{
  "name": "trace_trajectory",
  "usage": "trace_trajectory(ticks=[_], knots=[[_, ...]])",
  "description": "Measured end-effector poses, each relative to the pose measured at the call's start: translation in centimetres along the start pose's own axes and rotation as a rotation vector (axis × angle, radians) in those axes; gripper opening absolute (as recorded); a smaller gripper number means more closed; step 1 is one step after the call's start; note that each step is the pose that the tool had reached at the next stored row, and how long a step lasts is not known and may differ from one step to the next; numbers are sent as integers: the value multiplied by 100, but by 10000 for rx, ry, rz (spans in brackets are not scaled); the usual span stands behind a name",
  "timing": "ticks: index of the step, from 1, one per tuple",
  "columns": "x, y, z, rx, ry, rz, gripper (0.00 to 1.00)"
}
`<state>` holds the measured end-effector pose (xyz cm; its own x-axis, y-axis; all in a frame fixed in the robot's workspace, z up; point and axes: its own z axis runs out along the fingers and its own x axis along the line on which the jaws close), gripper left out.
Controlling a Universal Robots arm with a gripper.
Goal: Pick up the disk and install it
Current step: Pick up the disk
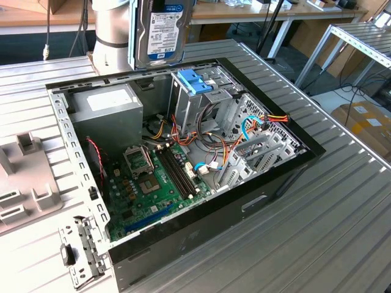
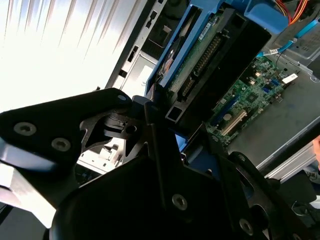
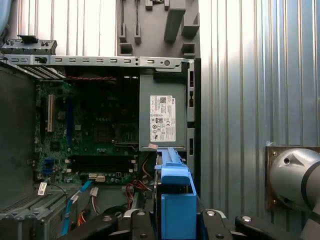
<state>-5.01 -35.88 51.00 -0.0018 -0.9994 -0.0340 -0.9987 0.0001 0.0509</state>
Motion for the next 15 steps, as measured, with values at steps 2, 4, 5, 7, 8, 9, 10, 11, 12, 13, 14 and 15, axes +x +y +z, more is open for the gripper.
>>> trace_trajectory(ticks=[2, 4, 5, 7, 8, 9, 10, 11, 12, 13, 14, 15], knots=[[12, -22, -1, 0, -1, 0, 36], [28, -51, -3, -1, 0, 0, 36], [33, -59, -3, -1, 0, 0, 36], [42, -73, -4, -2, -1, 0, 36], [45, -80, -5, -2, 0, 0, 36], [49, -87, -5, -2, -1, 0, 36], [56, -101, -6, -2, 0, 0, 36], [61, -111, -6, -3, 0, 0, 36], [64, -118, -7, -3, 0, -1, 36], [68, -126, -7, -3, -1, 0, 36], [72, -134, -7, -4, -1, 0, 36], [80, -149, -8, -5, -1, 0, 36]])
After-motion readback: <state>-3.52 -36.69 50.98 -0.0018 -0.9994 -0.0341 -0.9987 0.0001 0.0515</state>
